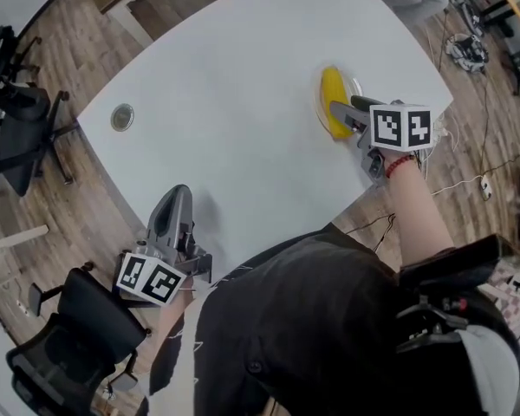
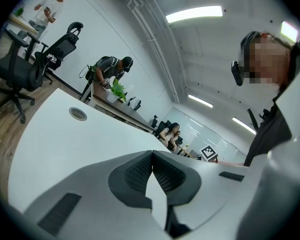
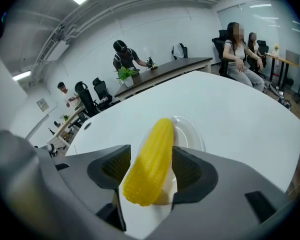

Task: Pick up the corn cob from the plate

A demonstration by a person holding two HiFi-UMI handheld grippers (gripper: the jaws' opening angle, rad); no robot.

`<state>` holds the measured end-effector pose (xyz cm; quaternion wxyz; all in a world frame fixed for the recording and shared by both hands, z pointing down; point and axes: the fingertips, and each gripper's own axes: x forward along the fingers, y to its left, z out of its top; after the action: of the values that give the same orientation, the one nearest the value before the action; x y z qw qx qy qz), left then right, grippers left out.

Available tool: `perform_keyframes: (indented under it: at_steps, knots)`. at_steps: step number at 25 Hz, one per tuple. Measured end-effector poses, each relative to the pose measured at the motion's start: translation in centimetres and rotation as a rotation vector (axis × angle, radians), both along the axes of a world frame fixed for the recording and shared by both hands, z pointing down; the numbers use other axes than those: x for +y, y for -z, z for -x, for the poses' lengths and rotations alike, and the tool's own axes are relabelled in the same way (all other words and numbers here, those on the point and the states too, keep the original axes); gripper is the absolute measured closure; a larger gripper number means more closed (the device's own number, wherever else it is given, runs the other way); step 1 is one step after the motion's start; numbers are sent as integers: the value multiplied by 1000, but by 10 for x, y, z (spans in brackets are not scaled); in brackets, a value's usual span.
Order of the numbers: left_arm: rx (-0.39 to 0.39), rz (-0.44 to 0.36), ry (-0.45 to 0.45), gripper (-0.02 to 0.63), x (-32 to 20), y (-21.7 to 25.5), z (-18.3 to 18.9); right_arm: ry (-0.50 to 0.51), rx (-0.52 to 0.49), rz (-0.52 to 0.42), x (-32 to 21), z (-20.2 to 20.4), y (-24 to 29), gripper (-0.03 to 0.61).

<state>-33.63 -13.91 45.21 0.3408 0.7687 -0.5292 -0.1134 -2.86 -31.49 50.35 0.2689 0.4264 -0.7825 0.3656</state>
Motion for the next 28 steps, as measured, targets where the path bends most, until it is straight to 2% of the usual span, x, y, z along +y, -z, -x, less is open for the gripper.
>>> perform_keyframes:
  at_steps: [8, 14, 20, 24, 28]
  knots:
    - [40, 0, 4, 601, 8, -9, -5, -47, 124, 78, -5, 2, -20, 309]
    - [54, -7, -3, 601, 6, -9, -5, -71, 170, 77, -9, 5, -27, 310]
    - [37, -1, 26, 601, 19, -2, -3, -87, 139, 88, -8, 2, -26, 314]
    - [26, 5, 47, 601, 26, 0, -6, -116, 48, 106, -10, 0, -24, 322]
    - [8, 1, 66, 601, 33, 9, -24, -122, -37, 118, -10, -6, -19, 324]
